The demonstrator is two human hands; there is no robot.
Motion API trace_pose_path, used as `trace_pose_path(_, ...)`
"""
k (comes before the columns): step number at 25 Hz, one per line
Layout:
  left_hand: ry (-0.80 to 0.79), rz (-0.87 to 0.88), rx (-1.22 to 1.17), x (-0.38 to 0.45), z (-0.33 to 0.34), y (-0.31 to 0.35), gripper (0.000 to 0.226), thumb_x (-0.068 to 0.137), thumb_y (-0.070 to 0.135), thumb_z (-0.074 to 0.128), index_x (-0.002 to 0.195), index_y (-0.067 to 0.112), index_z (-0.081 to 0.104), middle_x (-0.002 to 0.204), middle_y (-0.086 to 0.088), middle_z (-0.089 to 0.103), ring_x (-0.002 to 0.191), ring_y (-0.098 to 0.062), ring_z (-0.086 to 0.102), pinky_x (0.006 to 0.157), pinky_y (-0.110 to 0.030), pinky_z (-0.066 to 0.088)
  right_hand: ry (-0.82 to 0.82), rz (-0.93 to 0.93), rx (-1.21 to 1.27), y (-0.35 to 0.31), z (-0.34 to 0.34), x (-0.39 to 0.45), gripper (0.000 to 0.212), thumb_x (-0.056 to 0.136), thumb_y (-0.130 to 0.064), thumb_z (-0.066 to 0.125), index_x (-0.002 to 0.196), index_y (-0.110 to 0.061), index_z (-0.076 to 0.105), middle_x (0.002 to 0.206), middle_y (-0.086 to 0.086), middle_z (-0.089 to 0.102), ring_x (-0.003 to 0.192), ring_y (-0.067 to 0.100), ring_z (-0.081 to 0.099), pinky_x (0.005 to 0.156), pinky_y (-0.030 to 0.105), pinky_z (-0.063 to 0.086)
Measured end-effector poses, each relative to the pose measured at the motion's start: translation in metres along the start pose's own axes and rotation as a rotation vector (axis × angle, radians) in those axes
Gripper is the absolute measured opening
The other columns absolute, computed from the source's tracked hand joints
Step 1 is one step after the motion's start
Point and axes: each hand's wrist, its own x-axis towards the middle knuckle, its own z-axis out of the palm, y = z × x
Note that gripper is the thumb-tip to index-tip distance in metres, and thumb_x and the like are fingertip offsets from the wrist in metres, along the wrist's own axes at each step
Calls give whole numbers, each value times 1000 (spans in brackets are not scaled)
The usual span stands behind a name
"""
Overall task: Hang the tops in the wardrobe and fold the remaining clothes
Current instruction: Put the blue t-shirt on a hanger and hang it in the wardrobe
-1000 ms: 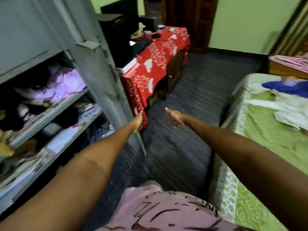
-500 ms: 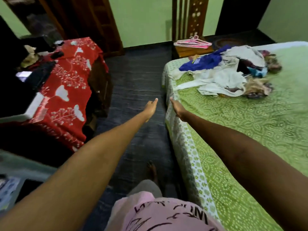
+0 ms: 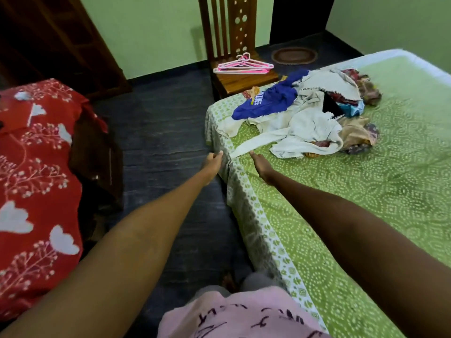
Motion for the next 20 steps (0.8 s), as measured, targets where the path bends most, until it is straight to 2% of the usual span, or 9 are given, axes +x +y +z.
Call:
trace_pose_path(2, -8, -16, 12, 32, -6, 13, 48, 101, 35, 34, 130, -2, 42, 131, -19, 48, 121, -32, 46, 91, -33, 38, -2, 24, 6, -11, -2, 21, 61, 100, -46, 31, 141, -1, 35, 123, 13, 47, 92, 18, 52, 73, 26, 39)
trace_pose_path(4, -49, -21, 29, 71, -6, 29, 47, 101, 35, 35, 130, -1, 43, 135, -18, 46, 120, -32, 46, 93, -32, 38, 26, 39, 15, -24, -7, 54, 59, 100, -44, 32, 141, -2, 33, 132, 14, 46, 96, 18, 47, 71, 24, 38)
trace_pose_path(7, -88, -3, 19, 133, -7, 57, 47, 100, 34, 38, 132, 0, 45, 136, -17, 47, 122, -31, 46, 96, -33, 38, 56, 73, 3, -50, -19, 117, 59, 100, -44, 32, 139, 1, 35, 142, 18, 40, 118, 27, 44, 93, 35, 38)
trace_pose_path(11, -83, 26, 26, 216, -16, 96, 47, 100, 33, 39, 134, 1, 42, 139, -16, 44, 124, -29, 44, 97, -31, 37, 105, 57, 46, -95, -30, 213, 64, 98, -50, 31, 137, 0, 38, 128, 12, 47, 103, 20, 42, 77, 30, 38)
trace_pose_path(14, -83, -13, 49, 271, -21, 127, 48, 100, 33, 38, 137, 2, 38, 141, -15, 42, 125, -29, 43, 98, -32, 37, 91, 41, 56, -127, -40, 258, 60, 100, -45, 33, 139, 1, 37, 142, 15, 42, 124, 30, 44, 99, 36, 36)
trace_pose_path(15, -87, -11, 58, 290, -20, 139, 47, 100, 33, 39, 136, 2, 40, 139, -15, 43, 124, -30, 44, 98, -33, 37, 88, 34, 52, -135, -42, 272, 59, 100, -42, 33, 136, 4, 39, 141, 19, 43, 125, 32, 43, 101, 37, 34)
trace_pose_path(17, -84, 5, 62, 325, -17, 162, 45, 99, 33, 40, 133, 3, 44, 136, -16, 47, 120, -30, 47, 97, -34, 38, 84, 45, 67, -148, -49, 300, 59, 101, -39, 33, 128, 12, 43, 133, 27, 47, 118, 35, 48, 97, 38, 37)
trace_pose_path(20, -125, 40, 110, 370, -4, 189, 43, 100, 33, 40, 127, 2, 48, 130, -15, 51, 109, -27, 51, 87, -31, 38, 66, 85, 95, -156, -60, 341, 59, 101, -41, 32, 124, 12, 45, 116, 28, 52, 98, 30, 50, 85, 38, 39)
